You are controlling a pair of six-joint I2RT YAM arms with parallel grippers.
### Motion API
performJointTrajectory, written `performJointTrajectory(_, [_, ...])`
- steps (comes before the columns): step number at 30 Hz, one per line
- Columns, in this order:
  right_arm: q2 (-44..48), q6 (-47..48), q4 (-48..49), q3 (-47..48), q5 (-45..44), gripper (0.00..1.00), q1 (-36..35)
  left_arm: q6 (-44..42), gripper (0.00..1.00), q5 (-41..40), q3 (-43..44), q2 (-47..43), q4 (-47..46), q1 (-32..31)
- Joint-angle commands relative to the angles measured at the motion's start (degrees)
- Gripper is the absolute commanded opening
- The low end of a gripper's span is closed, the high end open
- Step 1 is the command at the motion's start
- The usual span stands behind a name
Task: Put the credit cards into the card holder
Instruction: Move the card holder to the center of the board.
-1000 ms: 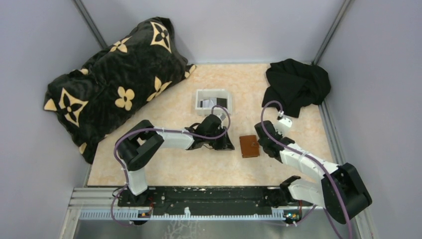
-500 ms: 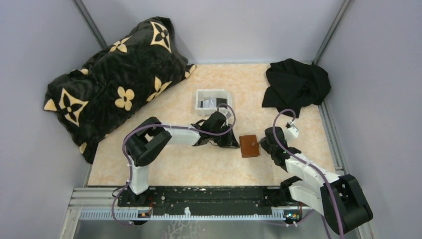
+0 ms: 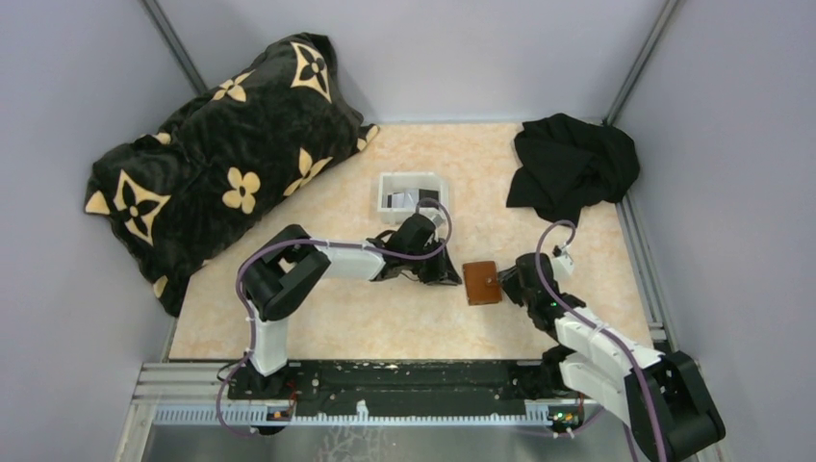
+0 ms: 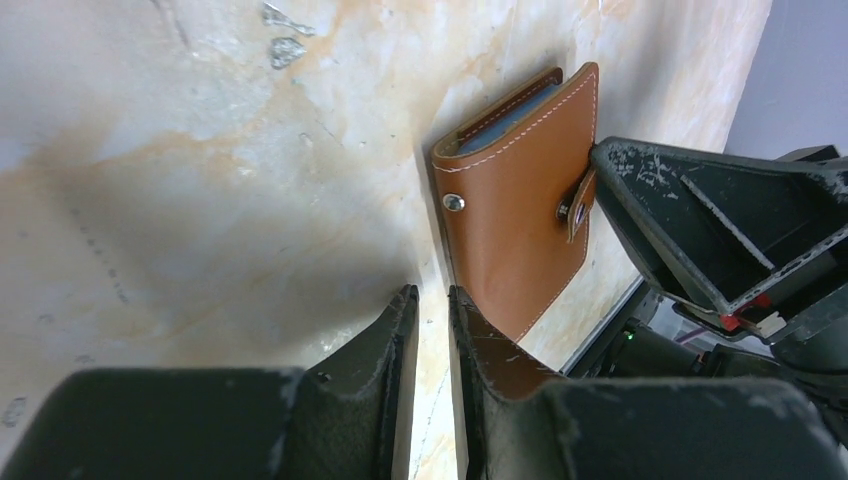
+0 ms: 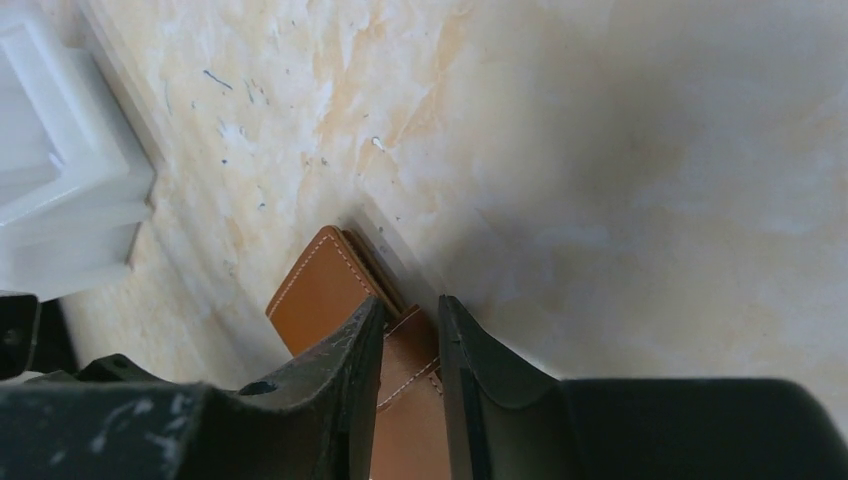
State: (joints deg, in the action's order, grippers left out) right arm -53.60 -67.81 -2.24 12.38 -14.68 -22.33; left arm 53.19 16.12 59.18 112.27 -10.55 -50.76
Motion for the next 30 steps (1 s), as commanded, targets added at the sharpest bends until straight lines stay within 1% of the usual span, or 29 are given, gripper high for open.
performJointTrajectory(1, [1.3, -4.2, 1.5, -2.9, 2.9, 0.28, 0.1, -0.3, 0.25, -2.5, -2.7, -0.6, 3.2, 1.6])
performJointTrajectory(4, [1.9, -6.3, 2.5, -3.5, 1.8, 0.27, -2.0, 0.1, 0.25, -2.3, -4.1, -1.3, 2.2, 2.9])
performJointTrajectory(9, [1.1, -10.0, 3.4, -3.2, -2.7, 0.27, -7.4, 0.2, 0.25, -2.1, -7.0, -3.3, 0.5, 5.0])
performJointTrajectory(15, [-1.6, -14.2, 6.9, -2.8, -7.9, 0.27, -12.4, -0.2, 0.25, -2.3, -10.4, -6.3, -0.3, 6.7])
performJointTrajectory(17, [-3.3, -14.1, 7.7, -1.8, -9.3, 0.27, -13.6, -0.6, 0.25, -2.1, -11.5, -7.3, -0.6, 7.2])
performJointTrajectory(20, [-6.1, -13.8, 12.2, -1.8, -9.3, 0.27, -14.8, -1.5, 0.25, -2.6, -12.3, -8.7, 0.0, 7.6])
performJointTrajectory(25, [-12.0, -12.4, 16.2, 0.7, -9.7, 0.27, -17.0, -2.3, 0.25, -3.0, -14.2, -12.2, 0.1, 8.5])
performJointTrajectory(27, [-12.5, -11.2, 16.7, 1.5, -10.1, 0.28, -17.5, -2.5, 0.25, -3.1, -14.8, -13.5, -0.1, 8.6])
performJointTrajectory(30, [-10.6, -8.1, 15.0, 2.0, -11.7, 0.31, -17.9, -2.4, 0.25, -2.4, -15.6, -14.7, -1.0, 8.6])
